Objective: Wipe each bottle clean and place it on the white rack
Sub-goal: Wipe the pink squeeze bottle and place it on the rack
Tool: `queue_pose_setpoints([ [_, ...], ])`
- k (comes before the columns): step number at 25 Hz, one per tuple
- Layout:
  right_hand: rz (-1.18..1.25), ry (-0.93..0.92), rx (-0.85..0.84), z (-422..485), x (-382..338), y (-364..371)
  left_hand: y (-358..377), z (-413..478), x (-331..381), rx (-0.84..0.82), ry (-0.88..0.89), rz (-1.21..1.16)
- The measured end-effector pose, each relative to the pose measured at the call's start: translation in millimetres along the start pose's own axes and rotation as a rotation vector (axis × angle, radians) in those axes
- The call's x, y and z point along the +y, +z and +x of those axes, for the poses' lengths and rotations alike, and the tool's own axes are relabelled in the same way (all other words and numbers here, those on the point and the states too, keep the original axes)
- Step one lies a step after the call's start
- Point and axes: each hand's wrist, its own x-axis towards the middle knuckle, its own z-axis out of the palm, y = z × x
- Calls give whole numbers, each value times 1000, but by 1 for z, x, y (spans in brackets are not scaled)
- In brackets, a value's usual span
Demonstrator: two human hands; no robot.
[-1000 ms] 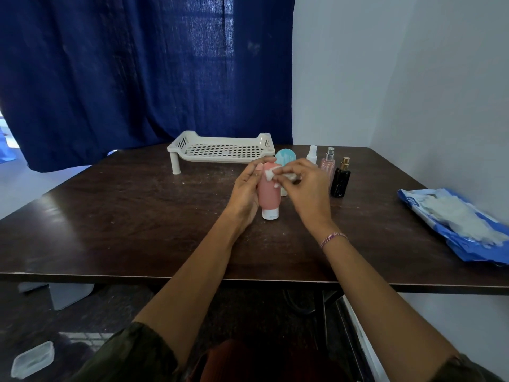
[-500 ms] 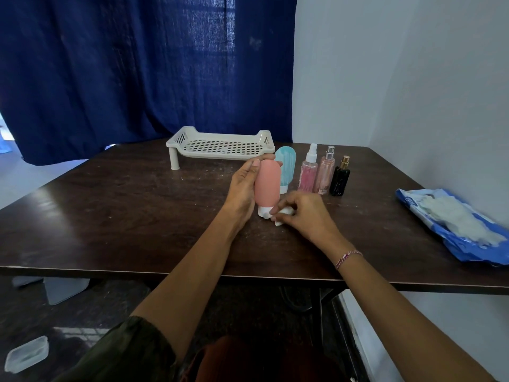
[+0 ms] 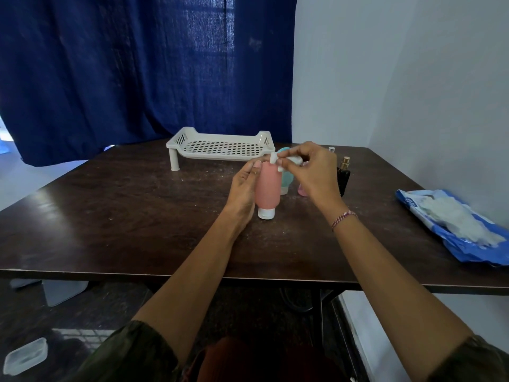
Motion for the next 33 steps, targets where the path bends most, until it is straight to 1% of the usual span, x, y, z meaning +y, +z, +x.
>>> queue_pose_setpoints([
  [2,26,16,-15,-6,3,5,-1,0,1,22,-13,2],
  [6,67,82,-80,-35,21,9,1,-2,5,4,14,11],
  [9,30,130,-175,-47,27,7,4,-4,7,28,39,31],
  [12,-48,133,-263,-50,26,5,3,-3,7,44,32,45],
  [14,-37,143,-245,-46,21,5,2,-3,8,42,21,17],
  [17,40,158,-136,-29,9,6,3,-4,10,33,0,-36],
  [20,69,112,-53,-17,-1,7,1,-3,12,40,-41,-75],
  [24,70,38,-108,-34,4,9,-2,-1,12,86,-46,7],
  [28,48,38,-170,-56,12,12,-1,-3,13,100,22,124],
  [33,16,-35,-162,-61,11,21,-4,-2,11,187,95,266],
])
